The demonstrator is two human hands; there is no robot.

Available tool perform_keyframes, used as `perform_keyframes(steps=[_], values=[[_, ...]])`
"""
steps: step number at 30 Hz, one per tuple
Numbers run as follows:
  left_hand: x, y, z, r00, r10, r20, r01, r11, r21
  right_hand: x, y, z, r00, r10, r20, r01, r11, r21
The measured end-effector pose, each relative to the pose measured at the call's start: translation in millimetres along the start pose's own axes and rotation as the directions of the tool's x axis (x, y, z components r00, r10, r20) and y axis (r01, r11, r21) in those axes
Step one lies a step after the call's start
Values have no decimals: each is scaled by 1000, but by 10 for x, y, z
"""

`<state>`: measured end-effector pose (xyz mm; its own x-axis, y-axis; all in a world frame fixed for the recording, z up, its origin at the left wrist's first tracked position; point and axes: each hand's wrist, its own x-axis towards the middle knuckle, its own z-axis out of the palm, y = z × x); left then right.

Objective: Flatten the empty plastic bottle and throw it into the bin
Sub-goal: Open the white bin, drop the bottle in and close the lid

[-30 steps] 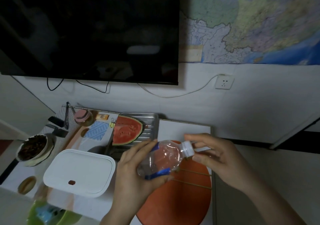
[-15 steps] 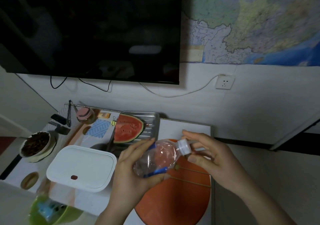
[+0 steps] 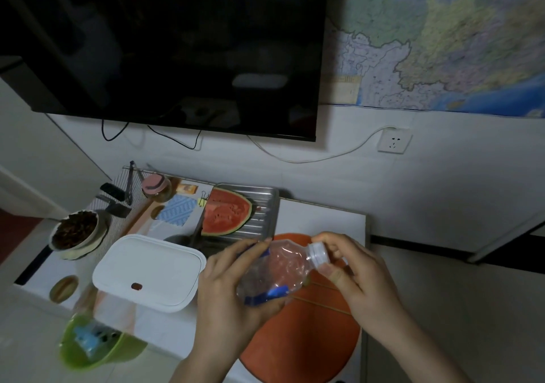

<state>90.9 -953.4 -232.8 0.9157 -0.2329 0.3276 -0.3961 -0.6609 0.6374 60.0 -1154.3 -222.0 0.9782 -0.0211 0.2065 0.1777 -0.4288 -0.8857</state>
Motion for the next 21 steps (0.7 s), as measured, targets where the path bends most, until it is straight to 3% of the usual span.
perform_keyframes(steps=[5,11,15,21], values=[[-103,-57,-8,1000,-14,-17,15,997,71,-6,17,140,999,42,8,-42,999,34],[-243,-263,-145,990,-140,11,140,982,-126,65,-59,402,990,118,82,-129,980,150],[-339,-531,-390,979,-204,-18,199,968,-152,112,-158,674,983,106,147,-120,989,85],[-638,-1394,-1044,907,-388,-165,358,915,-187,106,-212,1388,952,148,268,-133,988,-72]])
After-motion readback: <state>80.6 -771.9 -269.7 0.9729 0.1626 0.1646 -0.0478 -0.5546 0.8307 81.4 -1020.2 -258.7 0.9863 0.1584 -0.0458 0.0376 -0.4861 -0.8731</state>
